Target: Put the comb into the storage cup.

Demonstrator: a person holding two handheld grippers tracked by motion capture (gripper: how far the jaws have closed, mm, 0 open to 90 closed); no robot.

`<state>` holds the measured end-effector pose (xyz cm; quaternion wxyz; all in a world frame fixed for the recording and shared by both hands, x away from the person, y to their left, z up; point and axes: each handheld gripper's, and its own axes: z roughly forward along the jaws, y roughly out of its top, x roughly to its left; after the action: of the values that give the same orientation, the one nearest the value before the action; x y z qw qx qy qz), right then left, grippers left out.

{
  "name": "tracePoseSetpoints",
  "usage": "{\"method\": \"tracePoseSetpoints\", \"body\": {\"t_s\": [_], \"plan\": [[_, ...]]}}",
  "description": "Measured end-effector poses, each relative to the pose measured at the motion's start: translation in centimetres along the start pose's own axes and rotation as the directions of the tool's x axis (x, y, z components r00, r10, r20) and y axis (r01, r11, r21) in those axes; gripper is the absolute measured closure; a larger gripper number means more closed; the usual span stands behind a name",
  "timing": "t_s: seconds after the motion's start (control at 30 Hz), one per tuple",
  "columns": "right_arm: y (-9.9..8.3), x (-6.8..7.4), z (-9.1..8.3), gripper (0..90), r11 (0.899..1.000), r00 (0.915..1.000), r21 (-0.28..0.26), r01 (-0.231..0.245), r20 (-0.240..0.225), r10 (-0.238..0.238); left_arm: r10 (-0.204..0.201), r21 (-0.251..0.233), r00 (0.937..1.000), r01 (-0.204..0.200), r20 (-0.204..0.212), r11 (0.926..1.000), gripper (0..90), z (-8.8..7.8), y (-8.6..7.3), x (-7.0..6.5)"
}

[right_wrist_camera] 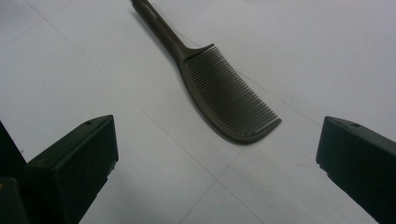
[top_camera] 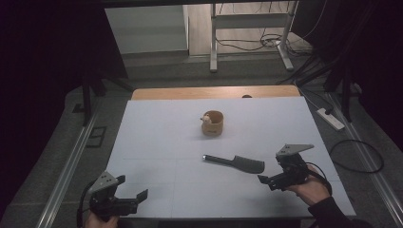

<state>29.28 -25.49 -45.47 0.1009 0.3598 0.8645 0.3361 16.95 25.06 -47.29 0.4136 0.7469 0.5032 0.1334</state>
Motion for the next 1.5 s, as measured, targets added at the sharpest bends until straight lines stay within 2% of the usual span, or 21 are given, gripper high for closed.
{"method": "tracePoseSetpoints", "body": {"t_s": [0.13,0.43,0.77,0.87,1.07,1.33,1.5], "plan": [[0.6,0.1,0.7,0.0,1.0,0.9999,0.012,0.015,-0.006,-0.015,0.004,0.003,1.0,-0.004,0.003,1.0,0.0,0.0,0.0,0.0],[1.6,0.3,1.8,0.0,0.999,0.9999,0.034,0.014,-0.003,-0.014,0.001,0.001,1.0,-0.001,0.004,1.0,0.0,0.0,0.0,0.0],[3.2,0.6,3.3,0.0,0.997,0.999,0.07,0.044,-0.002,-0.044,-0.002,-0.001,1.0,0.002,0.009,1.0,0.0,0.0,0.0,0.1],[3.5,0.6,3.5,0.0,0.996,0.999,0.077,0.043,0.003,-0.044,-0.003,-0.001,0.9999,0.003,0.01,1.0,0.0,0.0,0.0,0.1],[4.3,0.8,4.4,0.0,0.995,0.999,0.089,0.036,-0.028,-0.034,-0.001,-0.001,0.9999,0.001,0.013,1.0,0.0,0.0,0.0,0.1],[5.2,1.0,5.7,0.0,0.991,0.9994,0.134,0.026,-0.026,-0.023,0.0,0.003,0.9999,0.0,0.015,1.0,0.0,0.1,0.1,0.1],[5.8,1.0,6.3,0.0,0.99,0.9994,0.139,0.03,-0.02,-0.027,0.001,0.003,0.9998,-0.001,0.017,1.0,0.0,0.1,0.1,0.1]]}}
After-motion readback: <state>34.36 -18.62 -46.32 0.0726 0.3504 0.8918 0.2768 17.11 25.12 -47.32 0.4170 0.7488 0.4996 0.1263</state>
